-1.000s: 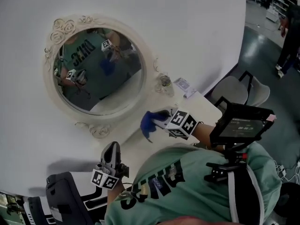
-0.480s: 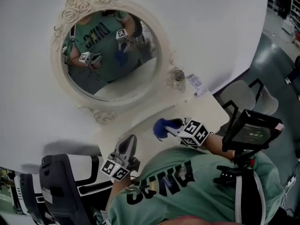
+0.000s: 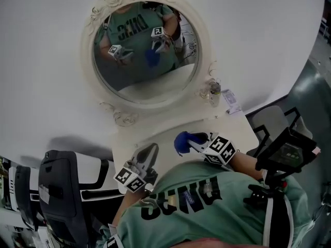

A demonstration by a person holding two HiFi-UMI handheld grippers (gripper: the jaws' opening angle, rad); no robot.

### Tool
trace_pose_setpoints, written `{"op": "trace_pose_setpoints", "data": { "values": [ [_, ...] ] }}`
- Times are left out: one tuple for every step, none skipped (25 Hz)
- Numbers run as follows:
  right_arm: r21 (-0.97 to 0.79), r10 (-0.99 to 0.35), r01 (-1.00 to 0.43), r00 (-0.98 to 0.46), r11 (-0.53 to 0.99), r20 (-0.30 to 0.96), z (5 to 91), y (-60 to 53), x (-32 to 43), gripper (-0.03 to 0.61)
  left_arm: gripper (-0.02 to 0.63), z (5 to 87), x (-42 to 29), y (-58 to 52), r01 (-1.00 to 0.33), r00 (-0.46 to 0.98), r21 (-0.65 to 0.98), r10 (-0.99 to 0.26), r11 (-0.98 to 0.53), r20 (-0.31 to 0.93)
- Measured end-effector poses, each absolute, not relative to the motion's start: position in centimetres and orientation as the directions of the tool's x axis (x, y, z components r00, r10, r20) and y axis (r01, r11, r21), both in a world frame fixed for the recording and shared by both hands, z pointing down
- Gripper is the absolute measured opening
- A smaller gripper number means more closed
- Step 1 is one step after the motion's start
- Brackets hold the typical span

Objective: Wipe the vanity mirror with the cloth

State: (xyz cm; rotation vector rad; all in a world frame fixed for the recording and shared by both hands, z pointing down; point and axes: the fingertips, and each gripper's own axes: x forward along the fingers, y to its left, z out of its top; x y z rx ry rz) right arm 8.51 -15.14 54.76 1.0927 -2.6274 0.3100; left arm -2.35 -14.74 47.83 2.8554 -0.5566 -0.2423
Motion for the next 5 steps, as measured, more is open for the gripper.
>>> {"op": "trace_pose_setpoints", "data": {
  "values": [
    [-0.086, -0.654, -0.713, -0.678, 0.696, 0.334, 54.59, -15.05, 8.41, 0.049, 0.009, 47.66, -2.36, -14.71, -0.349, 0.915, 0.243, -0.385, -0.905, -0.12],
    [-0.081, -0.652, -0.71, -0.68, 0.699, 0.334, 54.42, -14.94, 8.31, 0.049, 0.009, 47.46, -2.4, -14.66, -0.349, 0.915, 0.239, -0.385, -0.906, -0.123],
    [-0.077, -0.651, -0.708, -0.682, 0.702, 0.334, 54.25, -14.83, 8.25, 0.049, 0.009, 47.26, -2.46, -14.6, -0.349, 0.914, 0.237, -0.385, -0.907, -0.127],
    [-0.073, -0.65, -0.706, -0.683, 0.704, 0.333, 54.1, -14.73, 8.21, 0.049, 0.009, 47.07, -2.53, -14.52, -0.349, 0.914, 0.235, -0.385, -0.907, -0.13],
    [-0.069, -0.65, -0.705, -0.683, 0.706, 0.333, 53.95, -14.64, 8.17, 0.049, 0.009, 46.89, -2.62, -14.44, -0.35, 0.913, 0.233, -0.386, -0.907, -0.133]
  ]
}}
